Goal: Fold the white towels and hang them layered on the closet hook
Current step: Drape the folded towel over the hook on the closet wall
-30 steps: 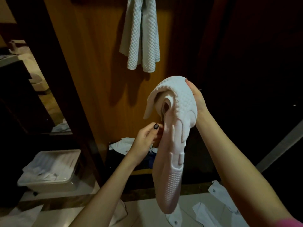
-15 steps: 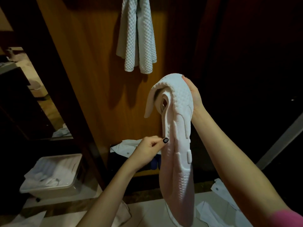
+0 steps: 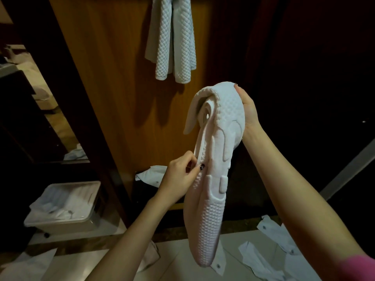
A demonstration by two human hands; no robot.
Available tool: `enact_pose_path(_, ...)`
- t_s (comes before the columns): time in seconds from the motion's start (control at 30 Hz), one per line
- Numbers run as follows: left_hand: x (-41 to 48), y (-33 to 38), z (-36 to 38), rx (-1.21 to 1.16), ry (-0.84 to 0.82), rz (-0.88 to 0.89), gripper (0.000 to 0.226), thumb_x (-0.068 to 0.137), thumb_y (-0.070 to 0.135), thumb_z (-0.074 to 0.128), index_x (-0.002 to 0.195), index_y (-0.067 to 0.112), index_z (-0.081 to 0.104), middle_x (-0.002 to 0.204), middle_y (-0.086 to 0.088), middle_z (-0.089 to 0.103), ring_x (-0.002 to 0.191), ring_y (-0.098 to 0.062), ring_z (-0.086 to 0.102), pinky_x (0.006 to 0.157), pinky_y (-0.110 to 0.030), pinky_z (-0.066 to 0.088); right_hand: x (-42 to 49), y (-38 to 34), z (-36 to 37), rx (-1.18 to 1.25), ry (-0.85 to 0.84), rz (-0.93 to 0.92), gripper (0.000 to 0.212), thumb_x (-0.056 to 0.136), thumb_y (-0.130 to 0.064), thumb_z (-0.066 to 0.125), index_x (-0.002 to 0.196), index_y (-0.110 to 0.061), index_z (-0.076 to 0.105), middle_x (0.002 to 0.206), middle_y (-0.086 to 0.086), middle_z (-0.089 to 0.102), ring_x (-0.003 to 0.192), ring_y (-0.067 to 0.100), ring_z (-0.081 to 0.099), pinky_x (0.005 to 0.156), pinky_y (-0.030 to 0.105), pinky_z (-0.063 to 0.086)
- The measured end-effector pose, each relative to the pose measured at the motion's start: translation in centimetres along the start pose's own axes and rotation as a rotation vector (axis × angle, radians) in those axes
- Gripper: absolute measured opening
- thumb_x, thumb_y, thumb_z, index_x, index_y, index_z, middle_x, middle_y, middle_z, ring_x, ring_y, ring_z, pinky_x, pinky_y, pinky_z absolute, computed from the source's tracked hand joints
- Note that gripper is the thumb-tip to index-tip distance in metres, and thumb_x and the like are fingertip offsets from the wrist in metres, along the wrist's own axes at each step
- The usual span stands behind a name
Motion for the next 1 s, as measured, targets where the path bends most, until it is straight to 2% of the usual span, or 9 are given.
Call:
enact_pose_path(0.23,-1.2,-1.3,-1.9,0.227,0.168,0.068,0.009,0.094,0.003,0.058,0.093,0.005,0.049,0.060,-0.009,0.057,0.046,-0.026,0.057,0.038,-0.038,0.040,0.3,0.2,0.4,-0.045,0.045,-0.052,0.030,0.101,-0.032,0.048,0.104,-0.007,0.064,0.087,0.006,0.074,0.079,0.019,0.073,0.066,0.031,0.058)
enact_pose_path(0.37,-1.3,-0.8,-2.0,0.417,0.210,0.248,0.019,0.090,0.005,0.054,0.108,0.001,0.055,0.073,-0.016,0.063,0.049,-0.031,0.058,0.040,-0.032,0.044,0.7,0.6,1.1,-0.021,0.078,-0.069,0.036,0.100,-0.032,0.049,0.095,-0.007,0.074,0.093,0.009,0.075,0.086,0.022,0.073,0.073,0.033,0.059)
enact_pose_path(0.43,-0.8,-1.3,-2.0,0.469,0.221,0.230,0.019,0.090,0.005,0.051,0.101,-0.002,0.065,0.076,-0.013,0.058,0.053,-0.027,0.055,0.046,-0.028,0.040,0.9,0.9,1.6,-0.024,0.070,-0.075,0.040,0.101,-0.032,0.047,0.087,-0.010,0.078,0.093,0.009,0.075,0.087,0.023,0.073,0.075,0.034,0.059)
enact_pose_path(0.53,0.1,-3.8,-2.5,0.103,0.182,-0.041,0.020,0.094,-0.001,0.052,0.089,0.009,0.069,0.079,0.001,0.049,0.067,-0.005,0.051,0.061,-0.018,0.039,1.2,1.4,2.0,-0.065,0.057,-0.052,0.038,0.101,-0.033,0.047,0.093,-0.011,0.078,0.095,0.009,0.076,0.090,0.023,0.073,0.075,0.034,0.059)
enact_pose_path(0.63,-0.6,-6.0,-1.4,-0.223,-0.025,-0.300,0.014,0.098,0.036,0.052,0.089,0.028,0.058,0.092,0.007,0.044,0.083,0.013,0.050,0.074,-0.010,0.040,1.3,1.7,2.4,-0.100,0.071,-0.018,0.035,0.100,-0.034,0.049,0.116,-0.006,0.063,0.102,0.012,0.074,0.095,0.025,0.072,0.077,0.035,0.059)
enact_pose_path(0.7,-1.1,-6.4,-0.1,-0.171,-0.126,-0.361,0.055,0.080,0.074,0.049,0.097,0.022,0.052,0.098,0.010,0.038,0.091,0.009,0.047,0.078,-0.011,0.041,1.5,1.9,2.9,-0.120,0.091,-0.040,0.036,0.099,-0.033,0.051,0.119,-0.005,0.061,0.104,0.013,0.073,0.097,0.026,0.071,0.078,0.036,0.059)
enact_pose_path(0.73,-1.2,-6.6,0.6,-0.120,-0.137,-0.384,0.065,0.073,0.080,0.052,0.096,0.019,0.049,0.100,0.009,0.036,0.092,0.004,0.045,0.076,-0.012,0.040,1.7,2.0,3.2,-0.132,0.104,-0.063,0.036,0.099,-0.032,0.051,0.120,-0.004,0.061,0.106,0.014,0.073,0.100,0.027,0.070,0.080,0.037,0.058)
enact_pose_path(0.9,-0.3,-6.2,1.3,-0.065,0.202,-0.494,0.043,0.072,0.050,0.075,0.070,0.021,0.044,0.088,0.010,0.039,0.076,-0.002,0.045,0.061,-0.017,0.035,2.5,1.7,4.4,-0.309,0.180,-0.150,0.043,0.097,-0.028,0.057,0.129,0.001,0.055,0.124,0.023,0.063,0.114,0.035,0.063,0.094,0.044,0.055)
enact_pose_path(1.0,-0.1,-6.3,0.0,-0.115,0.295,-0.432,0.052,0.080,0.029,0.077,0.056,0.018,0.033,0.073,0.004,0.038,0.063,-0.009,0.039,0.059,-0.023,0.032,2.8,0.8,4.5,-0.371,0.152,-0.167,0.043,0.096,-0.027,0.058,0.129,0.000,0.055,0.124,0.022,0.064,0.113,0.033,0.064,0.091,0.041,0.056)
Point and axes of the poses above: each hand's wrist, its own x-axis towards the middle knuckle, its own z-axis out of the palm, y = z × x, the point moved 5 cm from there along x, towards the middle knuckle
